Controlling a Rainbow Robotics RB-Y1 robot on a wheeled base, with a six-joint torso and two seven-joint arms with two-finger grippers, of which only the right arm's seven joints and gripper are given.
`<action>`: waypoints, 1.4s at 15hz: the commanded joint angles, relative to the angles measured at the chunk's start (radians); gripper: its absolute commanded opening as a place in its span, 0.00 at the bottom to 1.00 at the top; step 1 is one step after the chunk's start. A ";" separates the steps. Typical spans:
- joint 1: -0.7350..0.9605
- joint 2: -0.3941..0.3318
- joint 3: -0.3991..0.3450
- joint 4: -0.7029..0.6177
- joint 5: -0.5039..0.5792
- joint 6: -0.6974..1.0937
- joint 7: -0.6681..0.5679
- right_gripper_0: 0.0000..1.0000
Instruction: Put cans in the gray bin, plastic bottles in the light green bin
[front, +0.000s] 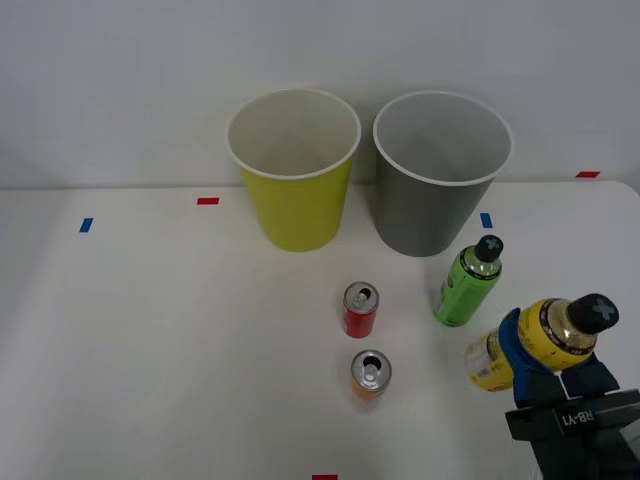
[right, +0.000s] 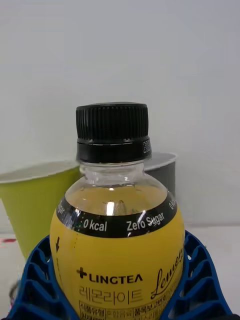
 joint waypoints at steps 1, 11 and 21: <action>0.005 -0.035 0.002 -0.216 -0.144 0.163 -0.001 0.00; -0.311 0.063 -0.031 -0.298 -0.253 0.457 -0.026 0.00; -0.787 0.463 -0.058 0.026 -0.213 0.781 0.002 0.00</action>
